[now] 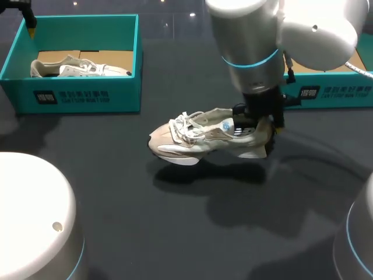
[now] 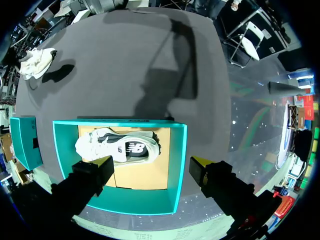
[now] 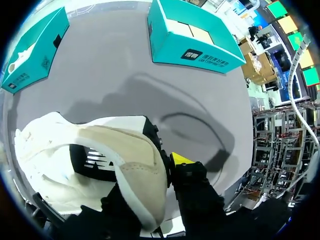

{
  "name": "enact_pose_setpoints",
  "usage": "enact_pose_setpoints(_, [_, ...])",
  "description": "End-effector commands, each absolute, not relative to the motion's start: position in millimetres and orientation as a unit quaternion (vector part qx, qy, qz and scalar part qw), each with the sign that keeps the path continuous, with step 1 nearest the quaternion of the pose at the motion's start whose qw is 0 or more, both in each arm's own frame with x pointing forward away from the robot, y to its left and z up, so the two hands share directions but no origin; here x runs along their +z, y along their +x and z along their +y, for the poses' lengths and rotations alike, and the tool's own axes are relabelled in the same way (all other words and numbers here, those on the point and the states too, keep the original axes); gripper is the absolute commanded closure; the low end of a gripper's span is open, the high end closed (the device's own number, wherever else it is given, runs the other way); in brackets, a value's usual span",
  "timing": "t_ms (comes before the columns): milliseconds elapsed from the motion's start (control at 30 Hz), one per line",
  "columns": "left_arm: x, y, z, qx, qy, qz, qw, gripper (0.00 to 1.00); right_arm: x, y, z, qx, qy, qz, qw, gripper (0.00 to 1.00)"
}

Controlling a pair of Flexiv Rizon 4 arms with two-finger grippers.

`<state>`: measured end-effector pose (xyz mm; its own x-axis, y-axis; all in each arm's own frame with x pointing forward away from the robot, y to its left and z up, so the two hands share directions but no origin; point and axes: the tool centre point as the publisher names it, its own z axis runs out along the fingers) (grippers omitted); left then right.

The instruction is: Take the shoe out of the shoebox, open the shoe tongue, remove and reinsert the insole, then place the shoe into the shoebox

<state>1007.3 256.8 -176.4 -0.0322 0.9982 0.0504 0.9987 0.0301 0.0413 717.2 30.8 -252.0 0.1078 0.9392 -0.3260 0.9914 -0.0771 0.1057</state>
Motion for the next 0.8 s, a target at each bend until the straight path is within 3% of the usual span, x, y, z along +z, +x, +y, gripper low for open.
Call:
enact_pose_setpoints(33, [-176.2, 1007.5, 257.0, -0.033, -0.696, -0.717, 0.004, 0.00, -282.0, 721.3, 60.9, -0.132, 0.720, 0.662, 0.163, 1.00])
enact_pose_setpoints(400, [-176.2, 1007.5, 257.0, -0.033, -0.696, -0.717, 0.004, 0.00, -337.3, 722.5, 77.9, -0.109, 0.715, 0.680, 0.120, 1.00])
enact_pose_setpoints(800, [-176.2, 1007.5, 257.0, -0.033, -0.696, -0.717, 0.004, 0.00, -355.6, 715.2, 88.6, -0.085, 0.727, 0.674, 0.101, 1.00])
